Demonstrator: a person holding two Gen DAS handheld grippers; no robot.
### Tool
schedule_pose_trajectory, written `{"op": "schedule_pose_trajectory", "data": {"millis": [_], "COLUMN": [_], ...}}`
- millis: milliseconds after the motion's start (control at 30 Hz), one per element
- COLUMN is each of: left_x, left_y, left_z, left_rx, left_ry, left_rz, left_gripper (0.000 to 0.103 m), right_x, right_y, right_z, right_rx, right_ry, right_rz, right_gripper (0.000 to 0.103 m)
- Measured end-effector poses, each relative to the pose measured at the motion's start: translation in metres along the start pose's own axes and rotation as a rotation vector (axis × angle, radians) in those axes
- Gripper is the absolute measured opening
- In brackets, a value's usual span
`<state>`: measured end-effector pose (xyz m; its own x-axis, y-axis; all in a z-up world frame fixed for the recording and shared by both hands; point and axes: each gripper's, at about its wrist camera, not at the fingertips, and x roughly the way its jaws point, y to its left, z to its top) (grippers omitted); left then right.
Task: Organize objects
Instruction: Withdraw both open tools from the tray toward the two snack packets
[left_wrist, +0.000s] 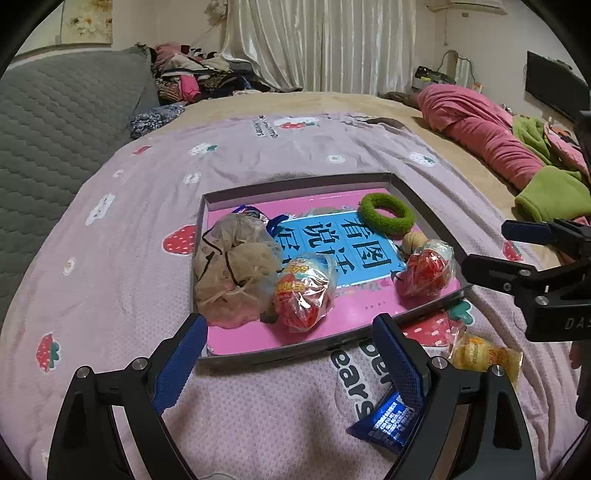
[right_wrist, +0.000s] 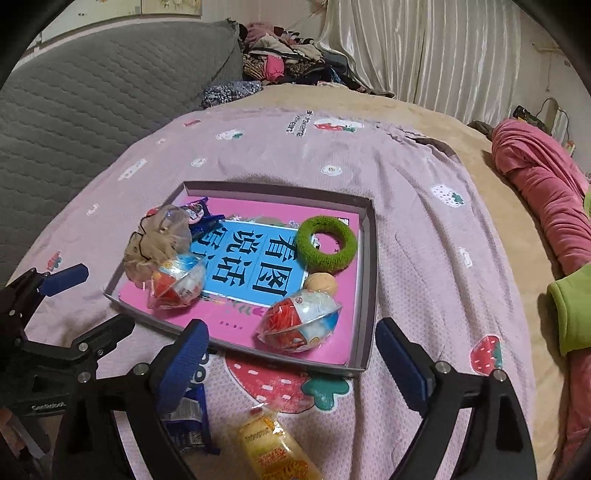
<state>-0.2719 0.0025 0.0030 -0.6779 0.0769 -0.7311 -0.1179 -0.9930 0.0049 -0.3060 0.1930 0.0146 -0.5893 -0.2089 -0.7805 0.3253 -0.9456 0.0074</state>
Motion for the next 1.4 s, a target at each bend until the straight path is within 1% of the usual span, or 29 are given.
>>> {"op": "schedule_pose_trajectory", "data": {"millis": [200, 333, 433, 833, 1133, 1400], "left_x": [-0.014, -0.025, -0.034, -0.07, -0.116, -0.161], "left_y": [0.003, 0.002, 0.002, 0.003, -0.007, -0.013], "left_z": [0.003, 0.006, 0.008, 0.016, 0.022, 0.012], "left_rx": [-0.015, -0.016, -0.017, -0.032, -0.021, -0.025], "left_ry": [-0.011, -0.023, -0.034, -0.064, -0.111, -0.14], "left_rz": [0.003, 0.006, 0.011, 0.03, 0.031, 0.028], "left_gripper": [0.091, 0.092, 0.092, 0.092, 0.092, 0.092], "right_x": [-0.018, -0.034, -0.048, -0.105, -0.159, -0.196], "right_y": [0.004, 0.008, 0.011, 0.019, 0.029, 0.035], "right_z": [0.002, 0.003, 0.005, 0.013, 0.013, -0.004], "right_rx": [-0.012, -0.02, -0.028, -0.041, -0.07, -0.085], "right_ry": [-0.026, -0.056, -0.081, -0.181, -0.256, -0.29], "right_rz": [0.005, 0.012, 0.014, 0.017, 0.006, 0.007], "right_gripper": [0.093, 0.099, 0.1, 0.102, 0.102, 0.102]}}
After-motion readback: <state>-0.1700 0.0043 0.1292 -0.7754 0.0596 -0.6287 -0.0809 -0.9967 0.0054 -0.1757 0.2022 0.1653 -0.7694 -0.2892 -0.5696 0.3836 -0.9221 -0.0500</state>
